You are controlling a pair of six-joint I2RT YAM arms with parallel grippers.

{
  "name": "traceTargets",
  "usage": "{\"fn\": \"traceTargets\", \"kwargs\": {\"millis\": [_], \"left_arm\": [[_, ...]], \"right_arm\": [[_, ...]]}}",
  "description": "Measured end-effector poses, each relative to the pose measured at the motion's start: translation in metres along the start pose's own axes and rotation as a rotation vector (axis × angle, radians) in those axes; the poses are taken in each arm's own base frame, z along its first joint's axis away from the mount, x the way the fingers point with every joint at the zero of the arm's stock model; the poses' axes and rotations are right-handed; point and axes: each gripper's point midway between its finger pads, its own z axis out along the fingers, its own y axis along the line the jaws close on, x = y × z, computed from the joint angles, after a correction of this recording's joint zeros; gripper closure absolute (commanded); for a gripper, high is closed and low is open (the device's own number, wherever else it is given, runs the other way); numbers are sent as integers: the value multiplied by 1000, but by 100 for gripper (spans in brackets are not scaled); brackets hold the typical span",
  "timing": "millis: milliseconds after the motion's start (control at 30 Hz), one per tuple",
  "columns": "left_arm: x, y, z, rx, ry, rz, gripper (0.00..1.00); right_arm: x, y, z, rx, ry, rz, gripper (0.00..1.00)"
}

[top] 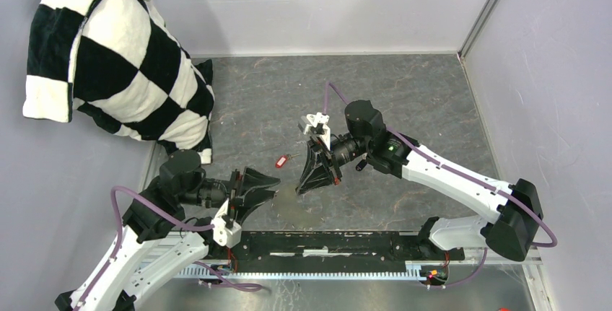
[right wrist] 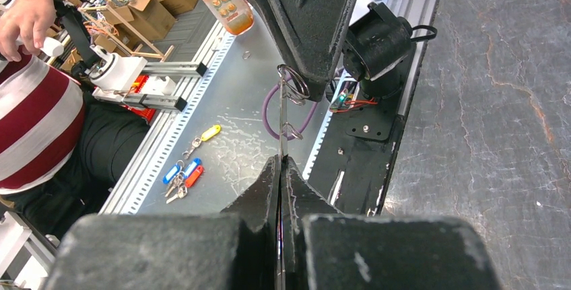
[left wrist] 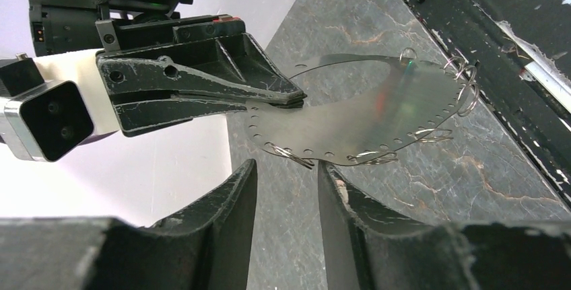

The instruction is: Put the keys on the keyring

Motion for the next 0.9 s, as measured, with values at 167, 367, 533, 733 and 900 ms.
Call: {"fn": "traceTargets", "kwargs": {"millis": [167, 367, 533, 733, 900], "left_arm": [[-2, 7, 0, -30, -7, -35, 67], [-3, 9, -1, -47, -2, -80, 75], [-4, 10, -5, -65, 10, -72, 80], [-3, 14, -7, -85, 24, -56, 83], [-2, 17, -8, -94, 32, -49, 87]], "right_arm": [[0, 0, 0, -2, -1, -3, 100], [-3, 0, -1, -3, -8, -14, 100], [-3, -2, -2, 3, -10, -14, 100], [-2, -3, -3, 7, -8, -8, 99], [-1, -3, -3, 8, -4, 0, 100]]}}
